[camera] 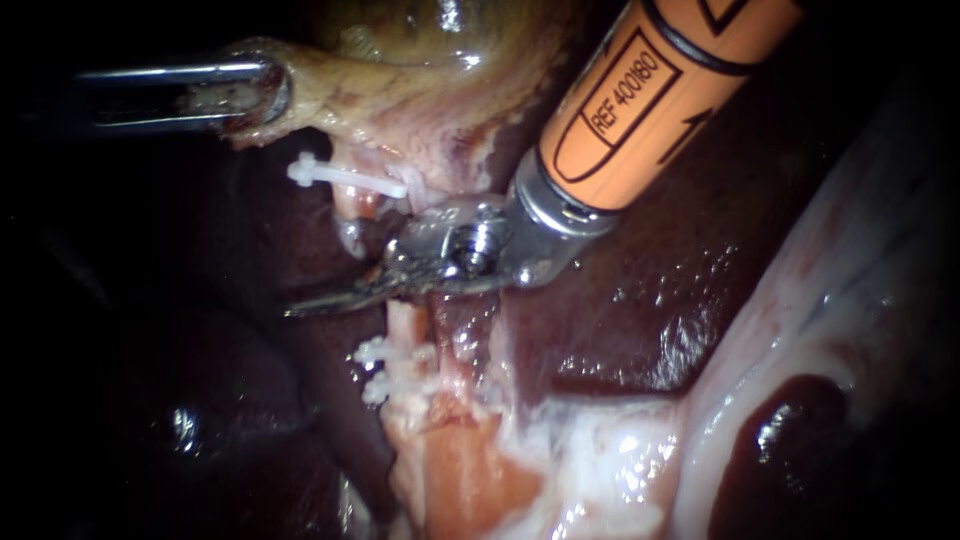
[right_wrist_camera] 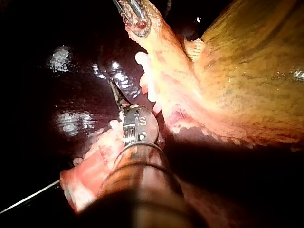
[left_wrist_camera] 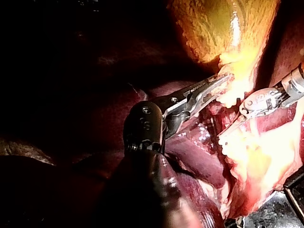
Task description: Go back from the cut left tube
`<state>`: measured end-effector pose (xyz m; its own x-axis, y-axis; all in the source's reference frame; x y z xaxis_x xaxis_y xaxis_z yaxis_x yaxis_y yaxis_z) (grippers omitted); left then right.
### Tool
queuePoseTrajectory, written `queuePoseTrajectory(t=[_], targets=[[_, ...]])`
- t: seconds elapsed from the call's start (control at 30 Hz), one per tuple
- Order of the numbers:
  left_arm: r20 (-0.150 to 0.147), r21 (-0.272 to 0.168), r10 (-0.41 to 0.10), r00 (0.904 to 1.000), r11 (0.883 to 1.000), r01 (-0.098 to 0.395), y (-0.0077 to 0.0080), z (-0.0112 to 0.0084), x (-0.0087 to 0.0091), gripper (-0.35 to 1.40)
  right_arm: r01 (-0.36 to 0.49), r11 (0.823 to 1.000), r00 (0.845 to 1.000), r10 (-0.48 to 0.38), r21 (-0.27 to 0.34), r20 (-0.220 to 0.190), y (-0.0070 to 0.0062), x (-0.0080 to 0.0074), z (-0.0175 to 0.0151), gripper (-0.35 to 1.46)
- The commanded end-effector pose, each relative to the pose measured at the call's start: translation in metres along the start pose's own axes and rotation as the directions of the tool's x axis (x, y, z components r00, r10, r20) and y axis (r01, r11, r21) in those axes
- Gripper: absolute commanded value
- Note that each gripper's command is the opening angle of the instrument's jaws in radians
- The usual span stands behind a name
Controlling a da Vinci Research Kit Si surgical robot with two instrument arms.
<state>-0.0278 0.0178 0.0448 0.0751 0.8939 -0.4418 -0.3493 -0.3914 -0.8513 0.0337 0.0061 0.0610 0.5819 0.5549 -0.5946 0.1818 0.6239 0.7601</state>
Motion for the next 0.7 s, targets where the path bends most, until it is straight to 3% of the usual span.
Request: queuePoseTrajectory(t=[0.03,0.07,0.13,0.17,0.23,0.33,0.6,0.7], targets=[[0.000,0.000,0.000,1.0000,1.000,0.000,0.0000,0.0000,0.0000,-0.35,-0.005,1.000,1.000,0.005,0.003,-0.006,-0.0002,0.0002,0.0000,-0.35],[0.000,0.000,0.000,1.0000,1.000,0.000,0.0000,0.0000,0.0000,-0.35,-0.005,1.000,1.000,0.005,0.007,-0.014,-0.0002,0.0003,0.0000,-0.35],[0.000,0.000,0.000,1.0000,1.000,0.000,0.0000,0.0000,0.0000,-0.35,-0.008,1.000,0.999,0.009,0.021,-0.050,-0.0004,0.0004,0.0001,0.51],[0.000,0.000,0.000,1.0000,1.000,0.000,0.0000,0.0000,0.0000,-0.35,-0.053,0.998,0.995,0.055,0.032,-0.078,-0.0006,0.0005,0.0003,0.88],[0.000,0.000,0.000,1.0000,1.000,0.000,0.0000,0.0000,0.0000,-0.35,-0.098,0.995,0.988,0.102,0.032,-0.119,-0.0008,0.0007,0.0006,1.23],[0.000,0.000,0.000,1.0000,1.000,0.000,0.0000,0.0000,0.0000,-0.35,-0.123,0.992,0.980,0.126,0.029,-0.155,-0.0014,0.0011,0.0009,1.36],[0.000,0.000,0.000,1.0000,1.000,0.000,-0.0001,0.0000,0.0000,-0.35,-0.125,0.992,0.978,0.126,0.016,-0.169,-0.0018,0.0012,0.0009,1.43],[0.000,-0.001,0.000,1.0000,1.000,0.000,-0.0001,0.0000,0.0000,-0.35,-0.131,0.991,0.974,0.126,-0.015,-0.186,-0.0025,0.0009,-0.0001,1.43]])
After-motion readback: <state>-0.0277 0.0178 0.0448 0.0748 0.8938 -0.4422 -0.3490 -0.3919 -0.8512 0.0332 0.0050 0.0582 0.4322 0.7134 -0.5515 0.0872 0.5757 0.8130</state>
